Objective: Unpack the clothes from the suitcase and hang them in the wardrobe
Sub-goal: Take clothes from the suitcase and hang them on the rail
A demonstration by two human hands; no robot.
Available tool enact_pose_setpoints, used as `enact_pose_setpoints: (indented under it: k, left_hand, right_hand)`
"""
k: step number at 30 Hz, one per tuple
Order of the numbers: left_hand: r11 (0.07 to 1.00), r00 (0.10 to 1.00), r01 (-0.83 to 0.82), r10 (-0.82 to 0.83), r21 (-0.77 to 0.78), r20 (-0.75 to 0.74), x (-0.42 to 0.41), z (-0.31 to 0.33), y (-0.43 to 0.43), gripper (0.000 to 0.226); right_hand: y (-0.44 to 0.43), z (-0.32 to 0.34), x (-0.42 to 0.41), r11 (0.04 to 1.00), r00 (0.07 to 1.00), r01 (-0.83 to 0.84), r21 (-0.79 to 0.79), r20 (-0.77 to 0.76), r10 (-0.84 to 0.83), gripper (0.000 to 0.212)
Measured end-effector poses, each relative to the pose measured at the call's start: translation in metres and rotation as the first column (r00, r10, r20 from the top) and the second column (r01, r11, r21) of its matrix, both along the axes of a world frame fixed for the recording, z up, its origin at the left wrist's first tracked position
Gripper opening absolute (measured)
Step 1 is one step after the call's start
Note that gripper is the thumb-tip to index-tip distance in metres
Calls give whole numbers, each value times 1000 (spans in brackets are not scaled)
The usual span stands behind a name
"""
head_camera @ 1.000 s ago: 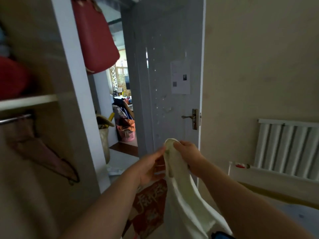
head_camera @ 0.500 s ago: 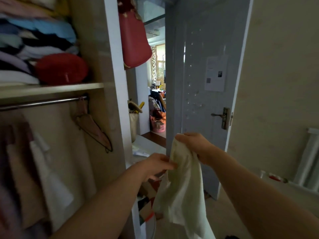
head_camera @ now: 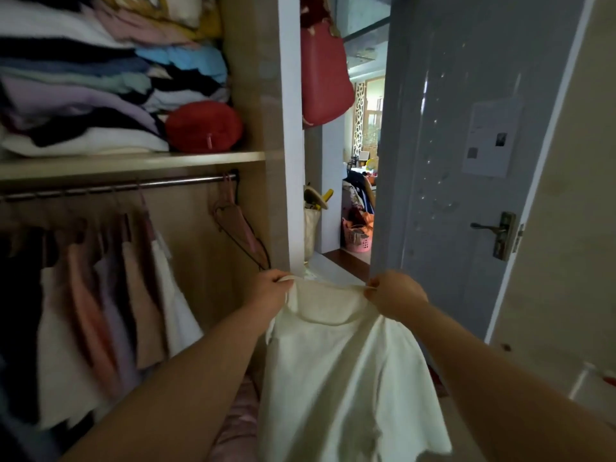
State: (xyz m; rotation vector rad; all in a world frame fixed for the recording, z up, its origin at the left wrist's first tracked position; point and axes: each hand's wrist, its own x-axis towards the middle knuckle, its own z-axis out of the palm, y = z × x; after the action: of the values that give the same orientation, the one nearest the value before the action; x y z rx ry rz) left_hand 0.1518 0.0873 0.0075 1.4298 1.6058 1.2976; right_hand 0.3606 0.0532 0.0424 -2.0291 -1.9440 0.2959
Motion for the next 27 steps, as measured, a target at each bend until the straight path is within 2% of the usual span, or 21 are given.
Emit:
enact_pose_setpoints:
  k: [2,4,6,8,10,12,15,20,23,27]
  left_hand:
    - [998,999,-50,51,-33,17,-14,3,4,16]
    - [992,996,-82,86,-93,39,-32,4,9,12]
    - [979,998,-66,67,-194,-3,-49,5,12,7]
    - [942,999,12,-22,-334,-24,-69,7,18,6]
    - [890,993,104,-118,-443,-4,-86,8,28,20]
    - [894,992,125,-116,-431,47,-99,10,45,26]
    - [940,990,41,6,-338,138,-117,17,83,15]
    - [956,983,58,-5,-286,184,-129,30,136,33]
    - [969,984,39,5,-243,178,-124,34,164,41]
    - [981,993,1,22,-193,113,-111,39,196,41]
  right_hand:
    - [9,0,-18,1000,966,-31,-5,-256,29,23]
    - [16,0,-39,997,856,-65,-34,-515,38,16]
    - [26,0,-58,995,802,-95,-30,-595,59,16]
    - [40,-1,-79,991,741,-123,-55,-669,55,19]
    - [53,0,-98,987,690,-140,-79,-723,40,20]
    - [63,2,-111,991,730,-119,-59,-682,46,24]
    - [79,3,-132,996,807,-85,8,-586,74,27]
    - [94,8,-144,997,843,-5,71,-536,42,28]
    - [94,11,-141,995,903,4,99,-428,39,42]
    - [97,12,-142,994,922,15,107,-386,27,35]
